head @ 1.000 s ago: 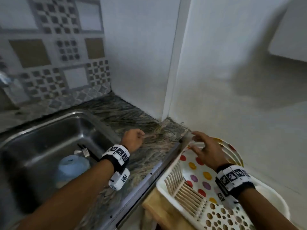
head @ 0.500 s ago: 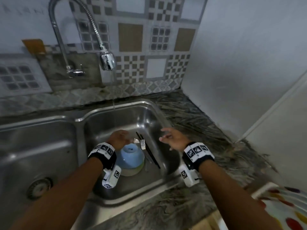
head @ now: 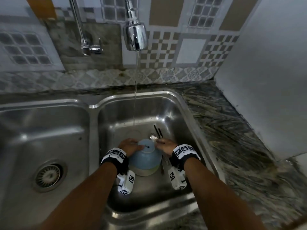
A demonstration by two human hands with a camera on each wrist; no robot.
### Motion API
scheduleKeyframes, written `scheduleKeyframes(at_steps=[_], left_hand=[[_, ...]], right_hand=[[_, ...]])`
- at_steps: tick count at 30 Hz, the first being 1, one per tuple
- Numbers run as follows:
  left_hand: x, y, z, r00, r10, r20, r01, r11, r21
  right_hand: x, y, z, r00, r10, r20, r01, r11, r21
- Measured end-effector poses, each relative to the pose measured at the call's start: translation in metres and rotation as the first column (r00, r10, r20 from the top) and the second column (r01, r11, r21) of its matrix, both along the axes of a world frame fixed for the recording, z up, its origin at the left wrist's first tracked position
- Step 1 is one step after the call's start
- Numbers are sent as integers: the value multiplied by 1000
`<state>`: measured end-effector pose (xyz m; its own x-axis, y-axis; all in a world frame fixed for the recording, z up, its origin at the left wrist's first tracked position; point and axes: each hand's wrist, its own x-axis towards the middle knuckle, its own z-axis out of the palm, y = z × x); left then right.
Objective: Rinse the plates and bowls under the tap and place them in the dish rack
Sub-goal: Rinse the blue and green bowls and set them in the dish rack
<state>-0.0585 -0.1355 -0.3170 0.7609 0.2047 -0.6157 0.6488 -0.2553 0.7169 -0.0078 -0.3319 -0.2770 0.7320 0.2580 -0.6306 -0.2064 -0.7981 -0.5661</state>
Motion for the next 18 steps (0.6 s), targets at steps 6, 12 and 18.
scheduleKeyframes(at_steps=[6, 12, 18], left_hand=[[1, 0, 6, 992, 110, -61, -117, 987, -109], [3, 2, 10, 979, 197, -45, -202, 965, -167], [27, 22, 4, 930, 359, 77, -322, 898, -300]], right_hand=[[2, 7, -25, 994, -19, -110, 23, 999, 40], [3, 9, -14, 950, -243, -197, 275, 949, 156], [18, 18, 21, 966, -246, -84, 260, 902, 344]])
